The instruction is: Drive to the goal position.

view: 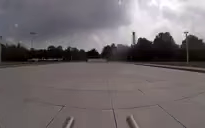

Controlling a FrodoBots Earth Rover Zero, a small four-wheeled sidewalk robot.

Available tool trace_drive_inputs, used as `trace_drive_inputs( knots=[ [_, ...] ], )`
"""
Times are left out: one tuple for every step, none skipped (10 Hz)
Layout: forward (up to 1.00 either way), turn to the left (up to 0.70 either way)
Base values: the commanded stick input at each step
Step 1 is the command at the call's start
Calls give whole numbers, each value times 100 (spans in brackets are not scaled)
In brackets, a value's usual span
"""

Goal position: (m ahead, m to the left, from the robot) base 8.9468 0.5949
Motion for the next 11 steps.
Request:
trace_drive_inputs(
  knots=[
    [70, 0],
    [70, 0],
    [70, 0],
    [70, 0],
    [70, 0],
    [70, 0],
    [70, 0],
    [70, 0],
    [70, 0],
    [70, 0],
    [70, 0]
  ],
)
